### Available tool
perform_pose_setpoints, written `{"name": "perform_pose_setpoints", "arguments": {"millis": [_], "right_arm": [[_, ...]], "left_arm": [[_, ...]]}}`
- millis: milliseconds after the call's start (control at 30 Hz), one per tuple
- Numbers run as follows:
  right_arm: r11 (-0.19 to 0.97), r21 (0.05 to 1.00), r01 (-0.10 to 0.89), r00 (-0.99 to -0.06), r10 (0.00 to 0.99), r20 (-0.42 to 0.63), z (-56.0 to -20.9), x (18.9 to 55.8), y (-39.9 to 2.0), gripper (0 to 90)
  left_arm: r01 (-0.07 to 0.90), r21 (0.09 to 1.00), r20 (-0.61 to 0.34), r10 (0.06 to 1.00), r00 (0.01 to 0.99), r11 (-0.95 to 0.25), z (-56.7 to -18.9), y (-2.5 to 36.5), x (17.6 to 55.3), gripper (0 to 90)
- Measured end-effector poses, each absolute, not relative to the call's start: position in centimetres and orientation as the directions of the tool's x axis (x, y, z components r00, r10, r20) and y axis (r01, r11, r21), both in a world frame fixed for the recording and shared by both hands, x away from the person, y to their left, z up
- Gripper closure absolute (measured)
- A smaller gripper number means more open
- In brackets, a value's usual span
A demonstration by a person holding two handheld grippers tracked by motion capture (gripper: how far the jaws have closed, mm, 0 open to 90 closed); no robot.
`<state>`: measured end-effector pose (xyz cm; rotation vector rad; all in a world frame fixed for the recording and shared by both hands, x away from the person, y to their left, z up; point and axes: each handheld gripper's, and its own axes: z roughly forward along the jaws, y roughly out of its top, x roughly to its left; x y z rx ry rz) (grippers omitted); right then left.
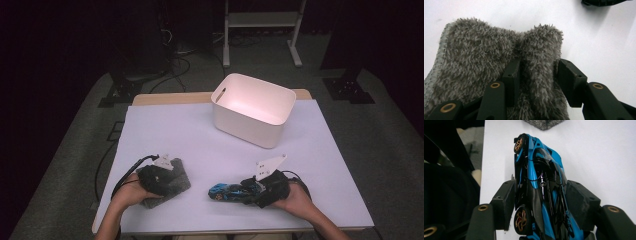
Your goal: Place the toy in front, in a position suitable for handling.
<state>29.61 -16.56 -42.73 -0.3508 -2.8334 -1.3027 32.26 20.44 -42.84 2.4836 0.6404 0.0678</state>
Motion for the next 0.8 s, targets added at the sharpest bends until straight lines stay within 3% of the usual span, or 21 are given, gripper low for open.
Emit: {"name": "perform_pose_setpoints", "arguments": {"millis": [167, 333, 400, 500, 800], "right_arm": [[0.651, 0.748, 0.127, -0.976, 0.215, -0.022, -42.9, 28.3, -16.4, 39.0], [0.631, 0.761, 0.151, -0.977, 0.211, 0.018, -43.0, 28.0, -16.7, 43.3], [0.642, 0.75, 0.158, -0.974, 0.226, 0.012, -43.1, 27.8, -16.6, 31.8], [0.632, 0.756, 0.17, -0.967, 0.254, 0.006, -43.7, 27.8, -16.8, 37.3], [0.623, 0.75, 0.222, -0.967, 0.239, 0.087, -43.8, 28.7, -16.8, 30.9]], "left_arm": [[0.435, 0.549, -0.097, 0.462, 0.881, -0.714, -42.9, 20.6, 32.2, 53.4], [0.431, 0.548, -0.094, 0.459, 0.883, -0.717, -42.9, 20.5, 32.2, 51.9], [0.431, 0.546, -0.093, 0.459, 0.884, -0.718, -42.9, 20.5, 32.2, 51.9], [0.433, 0.551, -0.096, 0.461, 0.882, -0.714, -43.0, 20.5, 32.1, 51.4], [0.435, 0.562, -0.101, 0.463, 0.88, -0.704, -43.0, 20.6, 32.0, 48.7]]}}
